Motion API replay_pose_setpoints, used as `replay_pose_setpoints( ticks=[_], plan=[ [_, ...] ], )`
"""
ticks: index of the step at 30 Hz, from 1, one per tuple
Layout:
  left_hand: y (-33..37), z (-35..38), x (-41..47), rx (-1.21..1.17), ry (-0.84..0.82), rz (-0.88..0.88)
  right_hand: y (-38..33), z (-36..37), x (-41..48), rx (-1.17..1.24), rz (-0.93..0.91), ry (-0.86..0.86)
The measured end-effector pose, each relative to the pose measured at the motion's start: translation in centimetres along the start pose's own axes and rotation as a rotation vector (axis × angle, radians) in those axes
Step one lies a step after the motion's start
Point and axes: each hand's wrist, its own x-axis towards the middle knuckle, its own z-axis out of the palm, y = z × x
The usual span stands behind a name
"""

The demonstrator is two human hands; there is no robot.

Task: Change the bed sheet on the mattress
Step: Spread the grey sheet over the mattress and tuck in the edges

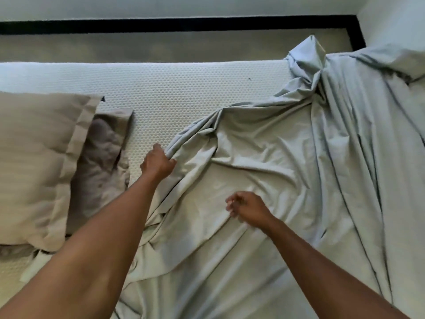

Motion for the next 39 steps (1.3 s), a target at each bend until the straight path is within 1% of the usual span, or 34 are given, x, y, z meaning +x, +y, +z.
replay_pose_setpoints(
  ticks=[1,2,3,4,5,6,7,8,10,12,14,15,17,18,19,21,22,24,25,26,27,29,30,31,32,33,34,35,36,37,38,39],
  plan=[
    [0.2,0.0,-0.2,-0.047,0.005,-0.005,-0.9,-0.8,0.8,0.053,-0.001,0.053],
    [0.7,0.3,-0.6,-0.063,0.005,0.061,-1.4,-1.7,1.6,0.108,0.015,0.116],
    [1.1,0.5,-1.7,-0.045,-0.025,0.182,-2.2,-2.5,2.2,0.162,0.033,0.164],
    [1.3,0.8,-3.2,-0.011,-0.101,0.323,-2.7,-3.2,2.8,0.203,0.044,0.203],
    [1.6,0.9,-4.5,0.032,-0.238,0.441,-3.2,-3.8,3.5,0.238,0.056,0.237],
    [1.8,0.9,-5.8,0.042,-0.389,0.505,-3.6,-4.2,4.3,0.253,0.07,0.278],
    [2.1,0.5,-6.8,0.007,-0.538,0.491,-4.2,-4.7,5.0,0.217,0.082,0.333],
    [2.1,0.2,-7.3,-0.076,-0.677,0.432,-4.8,-5.2,5.7,0.15,0.089,0.394],
    [2.2,-0.5,-7.7,-0.309,-0.899,0.245,-6.4,-5.8,7.0,0.043,0.093,0.496],
    [2.3,-1.2,-7.5,-0.509,-0.998,0.026,-8.2,-6.2,8.4,-0.006,0.092,0.613],
    [2.4,-2.1,-7.1,-0.612,-1.1,-0.087,-9.6,-6.8,10.3,-0.027,0.11,0.705],
    [2.4,-2.6,-6.6,-0.602,-1.165,-0.11,-10.1,-7.1,11.3,-0.039,0.126,0.706],
    [2.2,-3.6,-5.5,-0.514,-1.249,-0.098,-11.1,-7.7,13.1,-0.079,0.157,0.618],
    [2.3,-4.0,-4.7,-0.454,-1.24,-0.058,-11.4,-8.0,14.0,-0.124,0.164,0.56],
    [2.5,-4.3,-3.9,-0.394,-1.152,-0.017,-11.9,-8.4,14.8,-0.168,0.169,0.528],
    [2.8,-5.1,-0.9,-0.245,-0.803,0.082,-13.4,-9.3,16.3,-0.231,0.205,0.567],
    [2.8,-6.0,0.9,-0.128,-0.614,0.15,-14.7,-9.6,16.9,-0.258,0.215,0.585],
    [3.0,-8.9,4.3,0.215,-0.273,0.31,-17.7,-9.9,18.0,-0.325,0.188,0.567],
    [2.9,-10.6,5.9,0.333,-0.111,0.355,-19.8,-10.0,18.7,-0.364,0.151,0.552],
    [2.8,-12.4,7.3,0.372,0.032,0.363,-22.1,-10.1,19.5,-0.402,0.115,0.548],
    [2.7,-14.2,8.8,0.36,0.158,0.343,-24.8,-10.1,20.6,-0.407,0.067,0.567],
    [3.4,-17.6,11.0,0.256,0.341,0.249,-29.7,-10.2,22.5,-0.378,-0.023,0.633],
    [3.8,-19.1,12.1,0.165,0.415,0.172,-31.9,-10.0,23.4,-0.363,-0.095,0.658],
    [3.8,-20.3,13.5,0.065,0.475,0.081,-33.6,-9.4,23.8,-0.328,-0.197,0.646],
    [3.6,-21.2,15.0,-0.048,0.506,-0.021,-35.0,-8.5,23.9,-0.269,-0.312,0.577],
    [2.9,-22.0,16.4,-0.168,0.507,-0.117,-35.8,-7.1,24.0,-0.196,-0.415,0.469],
    [2.2,-22.5,17.4,-0.279,0.476,-0.196,-36.2,-5.7,24.1,-0.123,-0.473,0.354],
    [1.5,-22.5,18.0,-0.348,0.411,-0.243,-36.5,-4.2,24.2,-0.069,-0.48,0.241],
    [1.1,-22.0,18.0,-0.369,0.337,-0.256,-36.5,-2.8,24.4,-0.059,-0.45,0.15],
    [0.7,-20.9,17.6,-0.333,0.279,-0.236,-36.5,-1.2,24.4,-0.102,-0.417,0.088],
    [0.6,-19.5,16.6,-0.266,0.232,-0.174,-35.9,0.0,24.5,-0.186,-0.396,0.06],
    [0.6,-17.6,15.4,-0.181,0.196,-0.07,-34.8,1.0,24.5,-0.274,-0.395,0.064]
  ],
)
